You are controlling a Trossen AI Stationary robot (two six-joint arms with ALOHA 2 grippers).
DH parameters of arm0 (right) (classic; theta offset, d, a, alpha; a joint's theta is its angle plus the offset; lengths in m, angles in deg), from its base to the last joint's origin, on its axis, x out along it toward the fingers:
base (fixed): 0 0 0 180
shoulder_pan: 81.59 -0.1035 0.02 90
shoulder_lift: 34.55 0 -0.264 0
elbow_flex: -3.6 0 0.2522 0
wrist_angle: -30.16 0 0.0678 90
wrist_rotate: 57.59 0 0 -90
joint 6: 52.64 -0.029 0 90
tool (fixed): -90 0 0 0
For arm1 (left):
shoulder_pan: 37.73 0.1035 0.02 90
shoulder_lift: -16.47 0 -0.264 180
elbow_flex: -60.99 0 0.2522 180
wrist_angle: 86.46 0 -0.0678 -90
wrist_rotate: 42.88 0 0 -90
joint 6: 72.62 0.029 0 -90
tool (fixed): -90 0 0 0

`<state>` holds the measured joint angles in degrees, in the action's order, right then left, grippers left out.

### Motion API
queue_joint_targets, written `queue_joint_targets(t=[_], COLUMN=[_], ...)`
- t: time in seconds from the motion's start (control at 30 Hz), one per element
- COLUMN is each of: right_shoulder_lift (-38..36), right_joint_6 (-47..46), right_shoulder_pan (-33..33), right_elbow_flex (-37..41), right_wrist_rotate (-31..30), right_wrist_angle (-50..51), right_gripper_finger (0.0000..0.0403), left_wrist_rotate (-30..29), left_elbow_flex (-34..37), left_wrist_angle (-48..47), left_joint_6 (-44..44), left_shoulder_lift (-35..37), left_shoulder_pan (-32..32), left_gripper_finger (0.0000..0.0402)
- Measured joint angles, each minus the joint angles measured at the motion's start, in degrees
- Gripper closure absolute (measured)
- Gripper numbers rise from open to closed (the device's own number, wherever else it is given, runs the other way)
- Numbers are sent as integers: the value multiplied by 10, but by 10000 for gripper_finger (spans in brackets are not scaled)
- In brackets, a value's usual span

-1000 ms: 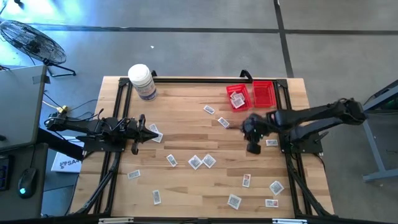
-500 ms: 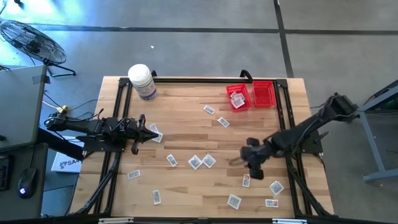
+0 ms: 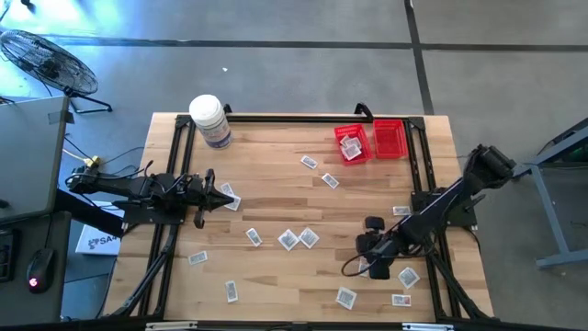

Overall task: Pick & Place First Aid Supplies
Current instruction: Put the ointment pack into the right red bin

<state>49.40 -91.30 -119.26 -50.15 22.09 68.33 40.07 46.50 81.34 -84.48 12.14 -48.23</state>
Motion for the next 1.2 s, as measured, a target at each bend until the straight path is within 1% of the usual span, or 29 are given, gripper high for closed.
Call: queue_joint_targets(t=[0.07, 0.27, 0.6, 0.73, 1.13, 1.2], right_shoulder_lift=[11, 29, 62, 70, 70, 65], right_joint_6=[4, 39, 105, 107, 102, 102], right_shoulder_pan=[0, 0, 0, 0, 22, 28], right_elbow_flex=[0, 0, -1, -2, -2, -1], right_wrist_rotate=[-2, 35, 47, 39, 47, 50], right_wrist_angle=[-8, -26, -54, -50, -46, -47], right_gripper_finger=[263, 256, 279, 298, 393, 399], left_wrist_rotate=[0, 0, 0, 0, 0, 0], left_elbow_flex=[0, 0, 0, 0, 0, 0], left_wrist_angle=[0, 0, 0, 0, 0, 0], left_joint_6=[0, 0, 0, 0, 0, 0], left_shoulder_lift=[0, 0, 0, 0, 0, 0], left_shoulder_pan=[0, 0, 0, 0, 0, 0], left_gripper_finger=[401, 401, 401, 401, 401, 401])
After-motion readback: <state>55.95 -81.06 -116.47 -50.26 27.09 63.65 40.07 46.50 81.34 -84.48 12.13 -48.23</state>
